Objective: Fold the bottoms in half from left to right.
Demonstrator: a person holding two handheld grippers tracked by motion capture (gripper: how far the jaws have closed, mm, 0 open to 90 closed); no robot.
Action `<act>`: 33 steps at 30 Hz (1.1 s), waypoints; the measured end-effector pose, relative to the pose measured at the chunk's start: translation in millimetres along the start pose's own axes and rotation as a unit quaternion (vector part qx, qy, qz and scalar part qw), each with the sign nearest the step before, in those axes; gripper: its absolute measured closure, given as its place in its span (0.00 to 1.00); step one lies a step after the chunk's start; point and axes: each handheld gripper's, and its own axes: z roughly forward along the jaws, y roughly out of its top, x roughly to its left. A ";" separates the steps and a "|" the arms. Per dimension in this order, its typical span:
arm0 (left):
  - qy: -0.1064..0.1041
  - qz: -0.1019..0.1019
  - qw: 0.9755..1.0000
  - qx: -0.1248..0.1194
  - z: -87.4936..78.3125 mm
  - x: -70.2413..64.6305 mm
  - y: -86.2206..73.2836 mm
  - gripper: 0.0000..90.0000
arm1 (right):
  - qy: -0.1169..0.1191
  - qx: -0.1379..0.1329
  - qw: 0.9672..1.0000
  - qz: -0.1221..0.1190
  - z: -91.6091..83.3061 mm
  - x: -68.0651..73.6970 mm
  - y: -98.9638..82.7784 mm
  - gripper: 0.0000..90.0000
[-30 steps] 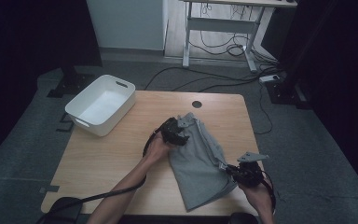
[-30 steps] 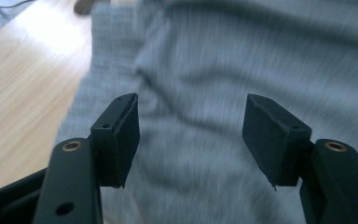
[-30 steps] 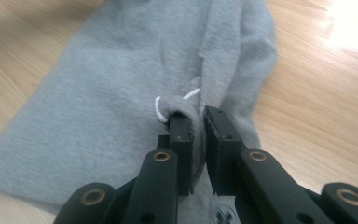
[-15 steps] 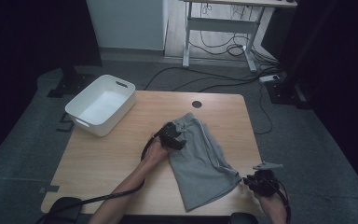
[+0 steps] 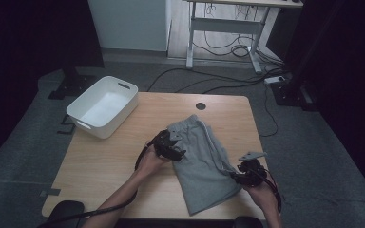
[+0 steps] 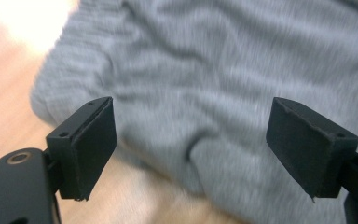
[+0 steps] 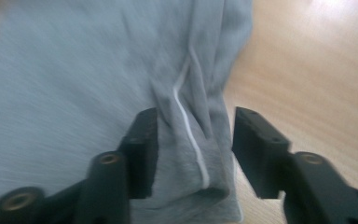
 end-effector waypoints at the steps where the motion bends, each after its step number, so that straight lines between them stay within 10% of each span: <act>1: 0.002 0.001 1.000 0.005 2.1 0.0 -2.3 0.17 | -0.016 0.026 0.999 -0.010 6.3 -0.1 -3.1 0.80; 8: 0.010 -0.006 1.000 0.020 14.8 3.6 -9.0 0.17 | -0.030 0.015 0.998 0.044 -12.8 -12.6 -24.9 0.93; 14: 0.001 -0.031 0.999 0.014 15.5 9.1 -12.8 0.16 | -0.006 0.018 0.996 0.087 5.6 -28.1 -44.1 0.92; 18: 0.003 -0.026 1.000 -0.005 1.9 0.3 -10.1 0.15 | -0.025 0.031 0.997 0.072 -0.7 -27.2 -37.3 0.69; 24: -0.040 -0.028 0.999 -0.009 -11.1 -32.1 -8.2 0.00 | -0.043 -0.026 0.994 0.093 -8.6 -31.8 -23.3 0.31; 29: -0.031 0.008 0.999 0.021 0.1 -56.1 -17.2 0.00 | -0.065 -0.010 0.994 0.087 12.0 -30.9 -28.3 0.28; 33: -0.036 -0.006 0.999 0.016 0.4 -49.5 -23.5 0.00 | -0.067 0.003 0.994 0.089 21.5 -27.2 -39.8 0.29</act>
